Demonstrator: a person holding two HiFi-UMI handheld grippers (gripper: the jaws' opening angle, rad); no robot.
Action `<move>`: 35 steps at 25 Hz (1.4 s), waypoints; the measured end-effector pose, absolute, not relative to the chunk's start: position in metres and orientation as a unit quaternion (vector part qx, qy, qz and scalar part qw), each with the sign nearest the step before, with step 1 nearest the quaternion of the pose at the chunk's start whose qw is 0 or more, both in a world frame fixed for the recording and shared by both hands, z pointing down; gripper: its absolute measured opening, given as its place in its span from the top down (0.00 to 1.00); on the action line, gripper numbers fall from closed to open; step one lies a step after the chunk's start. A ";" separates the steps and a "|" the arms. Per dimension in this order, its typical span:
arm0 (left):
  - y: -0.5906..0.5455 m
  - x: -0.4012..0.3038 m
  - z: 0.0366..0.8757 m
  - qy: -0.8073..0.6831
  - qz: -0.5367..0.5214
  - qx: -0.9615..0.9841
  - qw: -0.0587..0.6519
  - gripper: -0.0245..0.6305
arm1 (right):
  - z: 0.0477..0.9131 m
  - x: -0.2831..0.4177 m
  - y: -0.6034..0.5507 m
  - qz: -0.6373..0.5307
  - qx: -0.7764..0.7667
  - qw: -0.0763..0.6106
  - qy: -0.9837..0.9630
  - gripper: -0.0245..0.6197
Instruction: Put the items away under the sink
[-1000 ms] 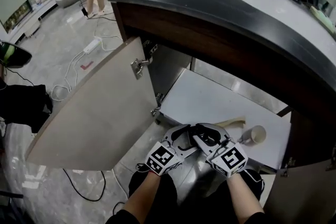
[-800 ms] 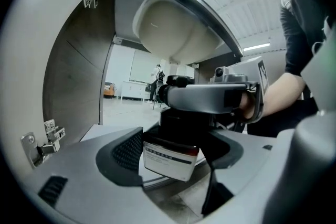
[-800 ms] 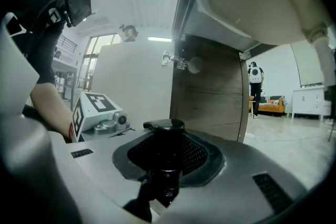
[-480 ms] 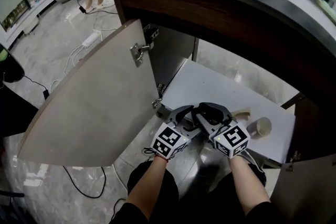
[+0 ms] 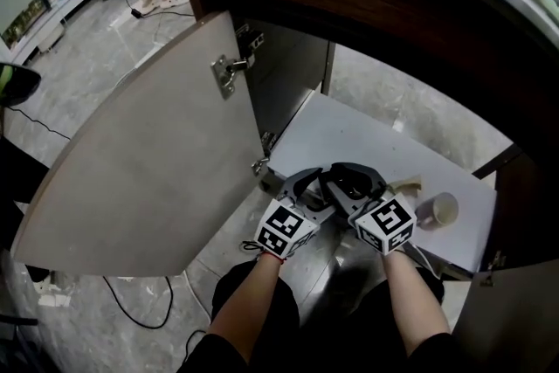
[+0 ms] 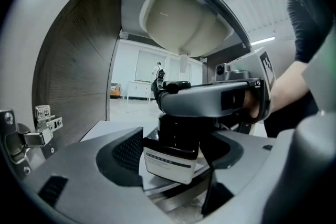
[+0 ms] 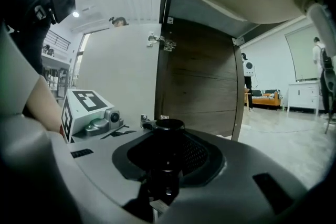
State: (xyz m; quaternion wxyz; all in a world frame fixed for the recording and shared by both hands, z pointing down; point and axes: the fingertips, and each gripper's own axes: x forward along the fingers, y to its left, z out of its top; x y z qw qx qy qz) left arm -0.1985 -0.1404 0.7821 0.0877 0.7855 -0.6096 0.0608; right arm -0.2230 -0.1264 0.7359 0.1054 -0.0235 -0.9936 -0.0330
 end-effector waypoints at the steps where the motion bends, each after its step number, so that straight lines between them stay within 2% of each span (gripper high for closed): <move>1: -0.142 -0.198 0.785 -0.610 0.067 0.785 0.088 0.45 | 0.739 -0.222 -0.128 -0.034 -0.021 0.109 -0.993 0.80; 6: -0.149 -0.189 0.783 -0.608 0.077 0.786 0.079 0.47 | 0.752 -0.215 -0.140 -0.019 0.003 0.130 -0.991 0.80; 7: -0.150 -0.188 0.780 -0.609 0.073 0.786 0.075 0.62 | 0.753 -0.213 -0.143 -0.010 0.008 0.133 -0.991 0.80; 8: -0.150 -0.187 0.779 -0.611 0.075 0.785 0.071 0.66 | 0.755 -0.211 -0.146 -0.005 0.012 0.137 -0.990 0.80; 22: -0.154 -0.186 0.782 -0.610 0.076 0.787 0.056 0.66 | 0.757 -0.188 -0.149 -0.057 0.041 0.188 -0.980 0.80; 28: -0.150 -0.186 0.781 -0.598 0.052 0.795 0.086 0.67 | 0.756 -0.167 -0.150 -0.075 0.058 0.194 -0.976 0.80; 32: -0.141 -0.188 0.772 -0.588 0.044 0.804 0.078 0.71 | 0.739 -0.156 -0.141 -0.085 0.062 0.162 -0.981 0.82; 35: -0.128 -0.188 0.770 -0.572 0.050 0.816 0.072 0.83 | 0.731 -0.151 -0.128 -0.120 0.051 0.151 -0.980 0.85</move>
